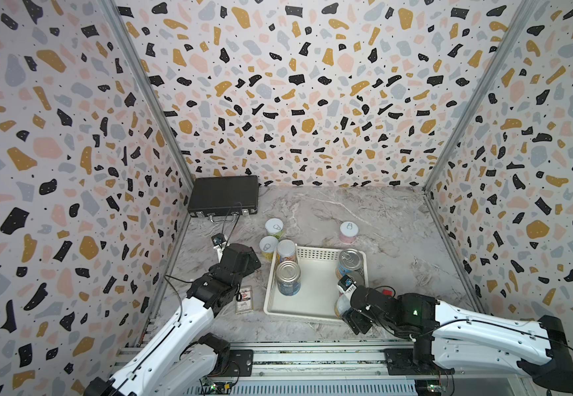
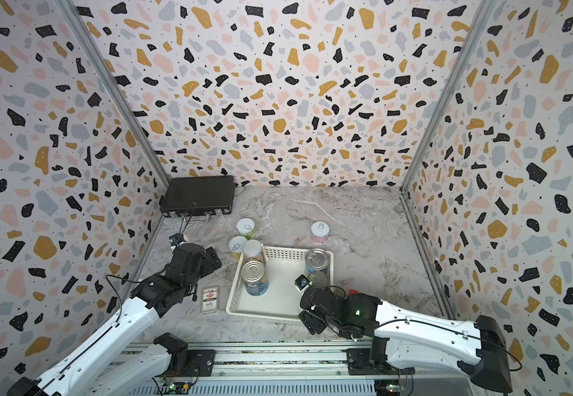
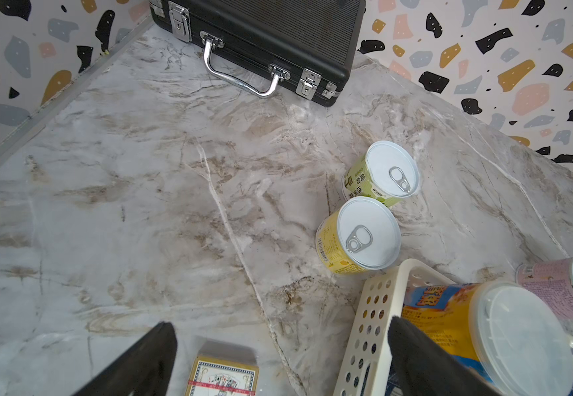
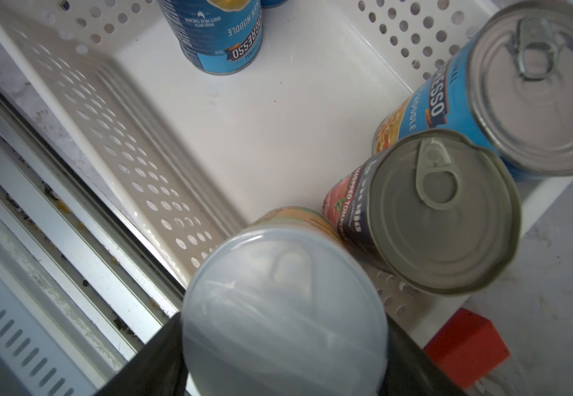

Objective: Put the canned food in the basket
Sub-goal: Place the canned food in the basket.

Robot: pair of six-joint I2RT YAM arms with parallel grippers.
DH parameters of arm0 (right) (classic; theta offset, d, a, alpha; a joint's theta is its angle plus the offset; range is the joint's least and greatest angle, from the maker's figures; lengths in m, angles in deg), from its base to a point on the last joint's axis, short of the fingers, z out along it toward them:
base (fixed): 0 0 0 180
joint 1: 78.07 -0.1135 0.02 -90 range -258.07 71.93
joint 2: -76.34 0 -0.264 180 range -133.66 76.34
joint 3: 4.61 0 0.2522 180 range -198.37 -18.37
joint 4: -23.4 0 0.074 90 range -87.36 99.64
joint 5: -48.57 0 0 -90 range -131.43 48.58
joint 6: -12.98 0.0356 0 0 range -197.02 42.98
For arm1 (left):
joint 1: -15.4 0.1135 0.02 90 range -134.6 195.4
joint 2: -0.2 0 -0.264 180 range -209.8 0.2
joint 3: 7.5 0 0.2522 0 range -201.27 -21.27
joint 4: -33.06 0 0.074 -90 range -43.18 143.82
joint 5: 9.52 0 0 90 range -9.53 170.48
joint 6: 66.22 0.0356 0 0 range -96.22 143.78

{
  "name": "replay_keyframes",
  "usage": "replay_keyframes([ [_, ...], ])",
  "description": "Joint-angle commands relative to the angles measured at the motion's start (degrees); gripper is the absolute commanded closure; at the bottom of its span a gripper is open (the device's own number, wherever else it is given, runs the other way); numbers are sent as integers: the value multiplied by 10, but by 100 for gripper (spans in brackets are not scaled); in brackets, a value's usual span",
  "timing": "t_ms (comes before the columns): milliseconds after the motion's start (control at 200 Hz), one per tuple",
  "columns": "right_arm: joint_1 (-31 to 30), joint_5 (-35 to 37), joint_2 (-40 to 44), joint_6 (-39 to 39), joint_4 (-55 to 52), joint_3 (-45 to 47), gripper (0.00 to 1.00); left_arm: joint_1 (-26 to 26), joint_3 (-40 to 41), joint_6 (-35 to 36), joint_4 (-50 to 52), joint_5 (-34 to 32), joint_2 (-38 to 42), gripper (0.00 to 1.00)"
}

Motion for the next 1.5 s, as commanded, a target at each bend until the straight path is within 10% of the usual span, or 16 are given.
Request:
replay_keyframes([
  [0,-2,24,-2,24,-48,-2,66,4,-5,-2,-9,-2,1,0],
  [996,14,17,-86,93,-33,19,54,5,-5,-3,-6,2,5,0],
  [1492,31,14,-51,121,-24,57,24,5,-5,-4,-5,5,6,0],
])
